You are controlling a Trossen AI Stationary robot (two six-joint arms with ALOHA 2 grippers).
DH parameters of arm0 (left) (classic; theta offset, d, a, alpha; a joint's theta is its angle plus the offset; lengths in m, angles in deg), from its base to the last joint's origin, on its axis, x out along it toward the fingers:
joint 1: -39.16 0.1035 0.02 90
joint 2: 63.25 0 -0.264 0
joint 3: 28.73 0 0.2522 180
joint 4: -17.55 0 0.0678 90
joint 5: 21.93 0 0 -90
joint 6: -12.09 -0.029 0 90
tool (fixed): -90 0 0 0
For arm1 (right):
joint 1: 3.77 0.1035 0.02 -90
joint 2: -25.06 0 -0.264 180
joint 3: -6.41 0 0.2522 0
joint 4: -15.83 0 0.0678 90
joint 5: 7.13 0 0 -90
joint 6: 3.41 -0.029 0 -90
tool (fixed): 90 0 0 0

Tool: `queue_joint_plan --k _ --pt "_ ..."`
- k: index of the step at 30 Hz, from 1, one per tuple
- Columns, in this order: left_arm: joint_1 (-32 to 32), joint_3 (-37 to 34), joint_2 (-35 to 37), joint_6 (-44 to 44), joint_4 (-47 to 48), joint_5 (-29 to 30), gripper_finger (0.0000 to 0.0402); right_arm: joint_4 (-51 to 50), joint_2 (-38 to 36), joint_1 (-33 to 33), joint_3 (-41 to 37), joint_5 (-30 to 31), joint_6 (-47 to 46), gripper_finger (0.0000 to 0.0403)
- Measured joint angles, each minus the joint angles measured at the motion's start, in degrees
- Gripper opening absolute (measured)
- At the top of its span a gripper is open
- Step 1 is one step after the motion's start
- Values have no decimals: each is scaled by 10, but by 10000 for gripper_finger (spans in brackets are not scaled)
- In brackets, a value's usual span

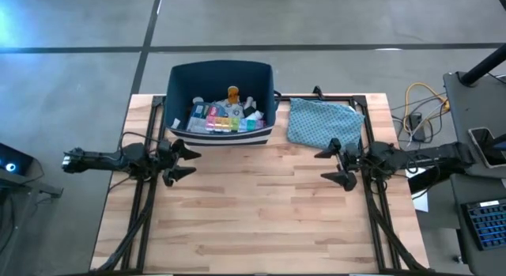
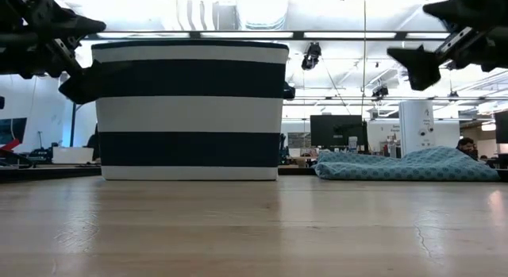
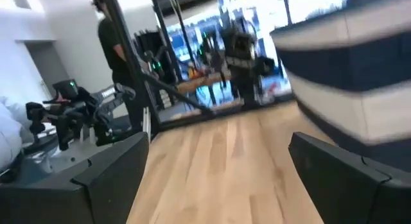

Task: Pick & place medical supplies in basket/bin
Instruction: Return to Home Position

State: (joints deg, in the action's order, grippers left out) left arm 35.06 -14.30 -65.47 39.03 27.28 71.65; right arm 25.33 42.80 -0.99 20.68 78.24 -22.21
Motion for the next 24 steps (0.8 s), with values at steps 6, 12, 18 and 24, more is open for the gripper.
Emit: queue_joint_plan --k 6,12,18,24 --pt "0 0 0 0 0 0 308 -64 -83 -8 0 23 43 364" --pt "0 0 0 0 0 0 308 -129 -166 -9 0 14 65 364" --pt "0 0 -1 0 0 0 308 -161 -176 -9 1 -1 71 364" --pt "0 0 -1 0 2 0 308 -173 -178 -9 1 1 88 364"
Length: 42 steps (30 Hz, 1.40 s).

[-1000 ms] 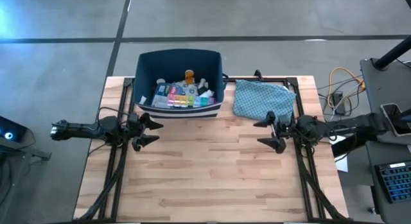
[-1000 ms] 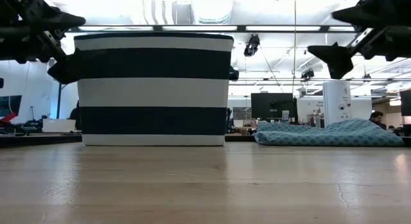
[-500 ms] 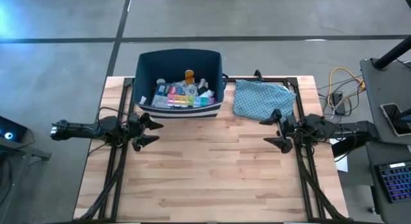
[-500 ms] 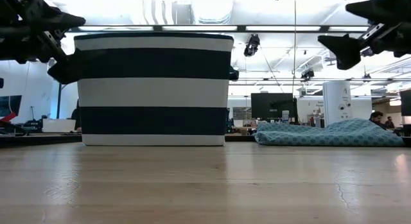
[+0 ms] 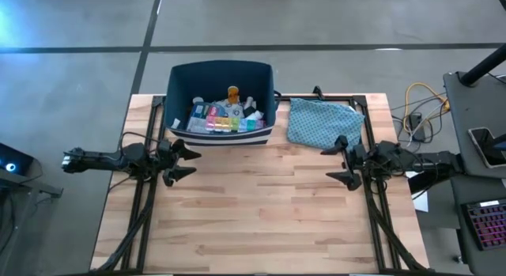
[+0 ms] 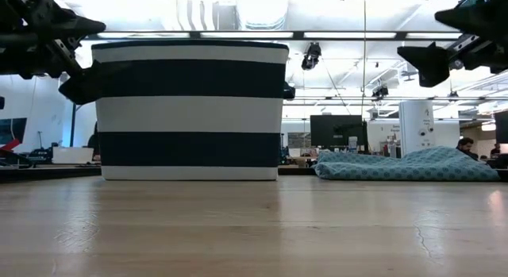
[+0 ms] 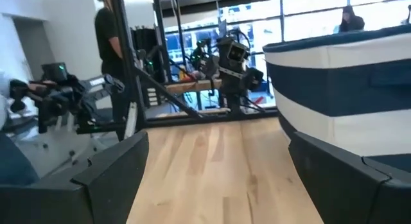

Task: Pick & place medical supplies in basket/bin
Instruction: Return to Home Position

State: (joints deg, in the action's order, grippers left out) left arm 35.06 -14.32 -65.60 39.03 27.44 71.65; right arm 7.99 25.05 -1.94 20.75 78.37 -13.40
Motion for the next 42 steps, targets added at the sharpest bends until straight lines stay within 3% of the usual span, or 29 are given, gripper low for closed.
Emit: queue_joint_plan --k 42 --pt "0 0 0 0 3 0 308 -10 18 0 0 6 10 364"
